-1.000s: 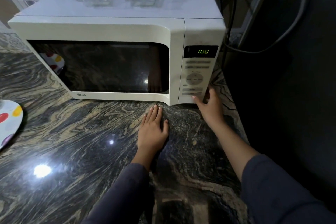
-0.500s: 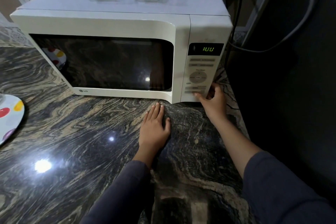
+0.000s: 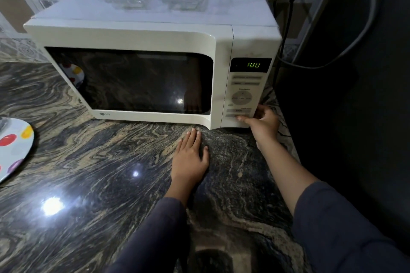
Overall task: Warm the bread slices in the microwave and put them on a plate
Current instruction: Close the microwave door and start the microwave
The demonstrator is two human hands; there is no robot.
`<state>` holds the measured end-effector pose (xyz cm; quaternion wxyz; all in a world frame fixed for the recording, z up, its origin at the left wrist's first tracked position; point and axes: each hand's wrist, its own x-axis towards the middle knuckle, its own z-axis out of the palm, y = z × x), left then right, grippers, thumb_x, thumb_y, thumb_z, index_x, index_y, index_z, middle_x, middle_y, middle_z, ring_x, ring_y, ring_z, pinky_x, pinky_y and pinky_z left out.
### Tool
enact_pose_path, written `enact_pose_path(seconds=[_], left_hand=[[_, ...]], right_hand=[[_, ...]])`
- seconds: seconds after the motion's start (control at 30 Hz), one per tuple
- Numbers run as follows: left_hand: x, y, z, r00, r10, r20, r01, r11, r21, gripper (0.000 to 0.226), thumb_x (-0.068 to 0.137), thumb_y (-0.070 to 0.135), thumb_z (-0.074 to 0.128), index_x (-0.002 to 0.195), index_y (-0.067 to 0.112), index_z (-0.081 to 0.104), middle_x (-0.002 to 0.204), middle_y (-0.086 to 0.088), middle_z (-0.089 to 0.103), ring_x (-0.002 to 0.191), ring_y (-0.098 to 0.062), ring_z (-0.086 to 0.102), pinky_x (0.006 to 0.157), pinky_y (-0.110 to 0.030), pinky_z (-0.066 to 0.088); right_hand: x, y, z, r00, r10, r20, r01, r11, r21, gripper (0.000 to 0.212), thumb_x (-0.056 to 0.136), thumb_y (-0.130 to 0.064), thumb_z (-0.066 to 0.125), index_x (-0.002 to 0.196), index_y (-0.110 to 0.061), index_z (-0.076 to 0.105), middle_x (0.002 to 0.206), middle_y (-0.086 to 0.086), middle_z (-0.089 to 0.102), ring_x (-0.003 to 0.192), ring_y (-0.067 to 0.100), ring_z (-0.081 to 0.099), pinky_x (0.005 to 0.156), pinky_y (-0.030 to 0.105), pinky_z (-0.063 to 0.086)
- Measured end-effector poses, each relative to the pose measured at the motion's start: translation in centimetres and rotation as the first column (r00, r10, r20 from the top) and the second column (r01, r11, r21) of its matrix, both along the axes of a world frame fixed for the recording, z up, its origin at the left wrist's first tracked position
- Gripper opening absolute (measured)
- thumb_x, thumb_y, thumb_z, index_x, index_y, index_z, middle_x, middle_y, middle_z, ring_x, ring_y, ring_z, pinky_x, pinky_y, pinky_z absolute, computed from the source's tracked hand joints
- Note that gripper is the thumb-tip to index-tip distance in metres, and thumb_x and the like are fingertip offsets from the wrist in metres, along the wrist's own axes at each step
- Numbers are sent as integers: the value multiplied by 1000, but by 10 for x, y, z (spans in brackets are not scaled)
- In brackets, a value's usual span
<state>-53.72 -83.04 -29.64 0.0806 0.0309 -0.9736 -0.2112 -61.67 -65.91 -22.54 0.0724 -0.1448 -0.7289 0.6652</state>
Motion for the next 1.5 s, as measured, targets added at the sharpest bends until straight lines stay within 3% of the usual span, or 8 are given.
enact_pose_path(seconds=[0.23,0.57,0.67,0.77,0.93,1.07,1.27,1.5], left_hand=[[4,3,5,998,-11,55,14,998,-60,57,98,40,23,149,18,12,159,0,8,146,-11,0,119,-29,-4],[4,0,5,998,-36,41,35,999,20,56,98,40,29,149,18,18,158,1,13,146,-12,5,119,-28,1],[3,-2,7,1000,-12,-11,14,985,174,45,97,31,40,139,16,42,150,-1,34,142,-18,25,116,-29,16],[1,2,23,985,162,-61,-107,844,526,24,94,16,49,111,8,64,115,-10,65,109,-24,58,93,-26,41],[-19,12,78,929,303,-211,-67,701,710,13,88,10,59,97,9,69,92,-4,68,86,-16,63,74,-15,44],[-35,14,116,915,291,-279,22,654,756,18,90,11,57,105,8,64,94,-1,66,82,-7,60,65,0,43],[-49,21,127,930,216,-296,78,671,737,22,93,27,51,101,14,66,97,-1,67,92,-13,62,83,-37,53],[-44,32,128,925,249,-288,73,626,776,23,92,37,52,86,18,63,84,-4,65,80,-19,62,72,-45,54]], right_hand=[[17,-9,8,999,17,-41,-5,962,272,39,76,-7,74,113,-2,60,110,14,67,100,25,63,72,22,41],[24,-7,21,995,101,-26,-89,947,307,39,78,-13,73,113,-4,58,111,13,66,100,26,62,74,25,43],[20,-4,42,986,77,-146,-30,953,303,42,82,-18,69,120,-9,55,114,10,65,105,24,62,85,32,50],[15,-3,75,949,44,-314,56,952,302,54,84,-27,64,133,-11,47,127,10,59,117,24,56,98,43,47],[9,-5,131,746,150,-649,209,872,442,47,85,-12,58,130,-4,49,134,14,49,127,25,46,108,37,38],[-3,-10,149,778,344,-525,91,766,637,39,83,-12,62,122,-7,59,136,11,49,130,24,42,110,35,32],[-5,-13,150,815,323,-481,55,783,619,39,80,-11,69,118,-8,64,131,10,57,129,23,44,107,20,24],[-3,-11,156,843,324,-430,8,790,613,42,81,-12,69,122,-11,62,135,6,55,133,17,40,109,20,23]])
